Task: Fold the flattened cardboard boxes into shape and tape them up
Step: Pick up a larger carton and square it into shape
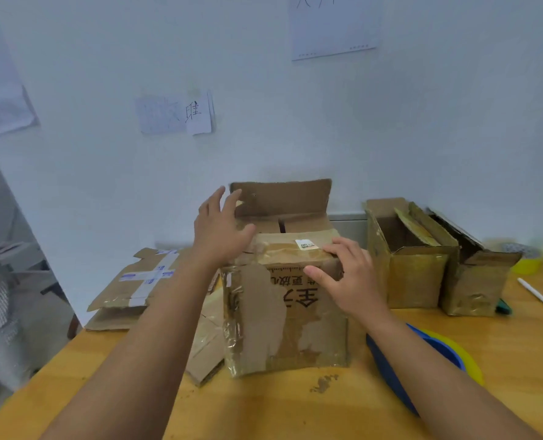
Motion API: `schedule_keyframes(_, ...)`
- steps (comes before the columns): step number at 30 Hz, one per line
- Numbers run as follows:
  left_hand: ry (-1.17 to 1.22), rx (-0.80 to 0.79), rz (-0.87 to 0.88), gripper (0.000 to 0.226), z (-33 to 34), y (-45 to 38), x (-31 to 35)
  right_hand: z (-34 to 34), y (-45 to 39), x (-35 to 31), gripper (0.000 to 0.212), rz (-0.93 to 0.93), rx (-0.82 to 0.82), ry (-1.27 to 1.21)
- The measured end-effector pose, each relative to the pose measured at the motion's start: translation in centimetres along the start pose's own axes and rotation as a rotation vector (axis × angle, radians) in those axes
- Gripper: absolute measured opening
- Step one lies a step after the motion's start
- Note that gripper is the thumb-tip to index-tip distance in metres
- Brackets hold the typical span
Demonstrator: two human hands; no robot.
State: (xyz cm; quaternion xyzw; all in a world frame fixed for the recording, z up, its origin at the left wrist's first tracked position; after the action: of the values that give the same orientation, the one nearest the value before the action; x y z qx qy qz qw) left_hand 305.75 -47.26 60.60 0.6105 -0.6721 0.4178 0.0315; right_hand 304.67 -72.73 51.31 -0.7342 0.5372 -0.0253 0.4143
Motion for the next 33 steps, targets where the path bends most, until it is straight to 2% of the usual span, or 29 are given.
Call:
schedule_keyframes(3,-0.055,-0.080,0.023,0.080,0.3,-3.0,0.1,0.0,-0.3,0.1,0.077,-0.023,0.012,0.023)
schedule_keyframes(6,-0.013,-0.140,0.020,0.079,1.1,-4.4,-0.7,-0.3,-0.6,0.0,0.072,-0.055,0.027,0.032)
schedule_keyframes(9,0.073,-0.110,0.032,0.075,1.0,-4.5,-1.1,-0.5,-0.8,0.0,0.070,-0.086,0.031,0.029)
schedule_keyframes(12,0.189,-0.077,0.021,0.060,0.8,-2.8,-1.4,-0.6,-0.8,0.3,0.068,-0.061,0.023,-0.035)
schedule_keyframes(15,0.312,-0.173,-0.041,0.045,1.7,-0.2,-2.0,-0.4,-0.7,1.1,0.082,0.040,-0.034,-0.153)
schedule_keyframes(19,0.395,-0.238,-0.170,0.056,1.2,1.0,-3.3,-0.6,-1.1,1.0,0.091,0.033,-0.072,-0.189)
schedule_keyframes(22,0.367,-0.302,-0.225,0.061,1.2,1.5,-3.7,-0.7,-2.4,0.9,0.086,0.103,-0.157,-0.286)
schedule_keyframes(27,0.473,-0.314,-0.276,0.035,1.8,2.0,-4.2,0.2,-5.8,2.2,0.053,0.314,-0.375,-0.441)
schedule_keyframes(30,0.527,-0.328,-0.351,0.034,2.2,2.2,-4.4,1.1,-6.4,2.0,0.055,0.358,-0.537,-0.506)
schedule_keyframes(33,0.560,-0.273,-0.385,0.022,2.3,2.0,-4.5,1.3,-6.4,2.0,0.056,0.370,-0.542,-0.481)
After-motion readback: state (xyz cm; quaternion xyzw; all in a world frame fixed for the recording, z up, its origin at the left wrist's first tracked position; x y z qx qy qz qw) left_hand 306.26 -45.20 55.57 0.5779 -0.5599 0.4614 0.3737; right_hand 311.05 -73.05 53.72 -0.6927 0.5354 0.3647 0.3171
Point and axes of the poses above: each hand's wrist, its own y-axis away from the middle knuckle, its own z-axis out of the palm, x = y × z, the point moved 6 cm from there along -y, towards the middle knuckle, and after that the axes turned 12 degrees about y, right-handed, at the moved point
